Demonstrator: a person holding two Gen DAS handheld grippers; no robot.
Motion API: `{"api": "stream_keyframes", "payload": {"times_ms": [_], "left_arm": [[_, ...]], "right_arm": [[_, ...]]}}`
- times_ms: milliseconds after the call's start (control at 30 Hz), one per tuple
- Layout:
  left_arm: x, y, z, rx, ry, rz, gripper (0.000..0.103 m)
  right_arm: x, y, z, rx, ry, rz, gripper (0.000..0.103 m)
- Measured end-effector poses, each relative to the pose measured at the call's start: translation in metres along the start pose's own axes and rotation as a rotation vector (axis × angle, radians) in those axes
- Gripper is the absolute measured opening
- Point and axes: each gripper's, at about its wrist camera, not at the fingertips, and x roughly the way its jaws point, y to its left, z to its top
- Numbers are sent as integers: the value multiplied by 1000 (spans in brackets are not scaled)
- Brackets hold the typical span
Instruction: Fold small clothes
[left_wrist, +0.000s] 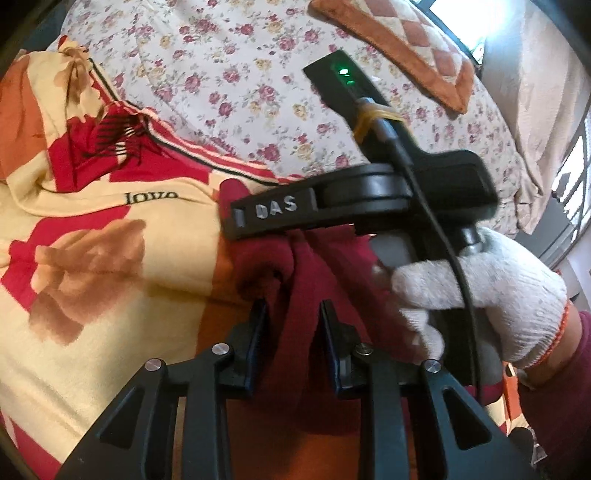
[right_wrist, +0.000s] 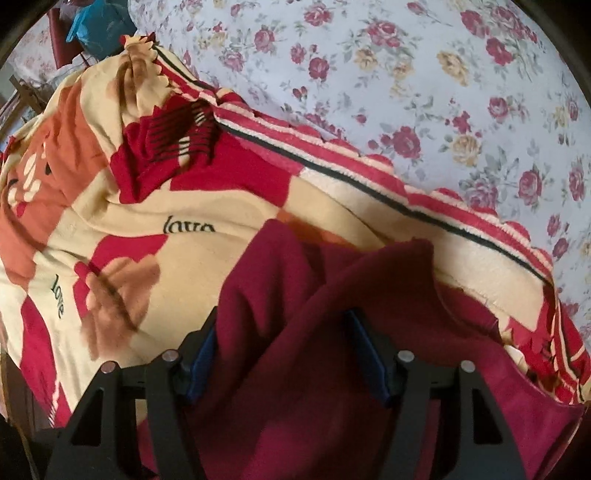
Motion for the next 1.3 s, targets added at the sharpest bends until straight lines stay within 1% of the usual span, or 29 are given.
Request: {"api": "stream_keyframes", "payload": {"times_ms": [33, 100, 167, 233, 300, 333, 467, 533, 567, 600, 667, 733, 800, 900, 1000, 1033, 1200, 1300], "left_arm": [[0, 1, -1, -1, 1, 9, 11], [1, 2, -2, -6, 8, 23, 22], [6, 4, -2, -22, 34, 20, 24], [9, 6, -3, -31, 52, 23, 26], [11, 5, -4, -30, 51, 32, 30], [11, 5, -4, -25, 47, 31, 31], [15, 0, -6, -3, 49, 22, 31], [19, -2, -6, 6, 60, 1, 31], [20, -3, -6, 10, 70, -11, 29], [21, -5, -6, 13, 79, -28, 19], [19, -8, -5, 12, 88, -55, 4], [13, -15, -4, 6, 75, -67, 0], [7, -22, -2, 12, 65, -69, 0], [-2, -38, 2, 36, 51, -74, 0], [-10, -62, 6, 64, 42, -84, 0], [-12, -74, 8, 87, 39, -83, 0], [-17, -119, 14, 155, 36, -92, 0], [-15, -144, 14, 186, 44, -101, 0]], "right_arm": [[-1, 1, -1, -11, -1, -8, 61], [-1, 1, -2, -19, -4, -8, 57], [-4, -2, -4, -11, -14, 7, 54], [-7, -6, -6, -5, -27, 27, 47], [-12, -11, -9, 8, -44, 56, 42], [-14, -14, -11, 21, -55, 76, 39], [-21, -28, -18, 77, -93, 151, 33], [-25, -32, -21, 98, -114, 178, 30], [-26, -33, -21, 105, -121, 184, 29], [-28, -35, -23, 114, -131, 192, 27], [-34, -38, -26, 131, -153, 209, 25], [-44, -44, -31, 153, -177, 226, 24], [-51, -47, -31, 170, -197, 237, 22], [-71, -57, -38, 190, -242, 265, 21], [-98, -68, -48, 195, -286, 278, 20], [-106, -72, -51, 199, -300, 279, 20], [-144, -104, -71, 227, -356, 283, 20], [-165, -127, -89, 250, -386, 268, 20]]}}
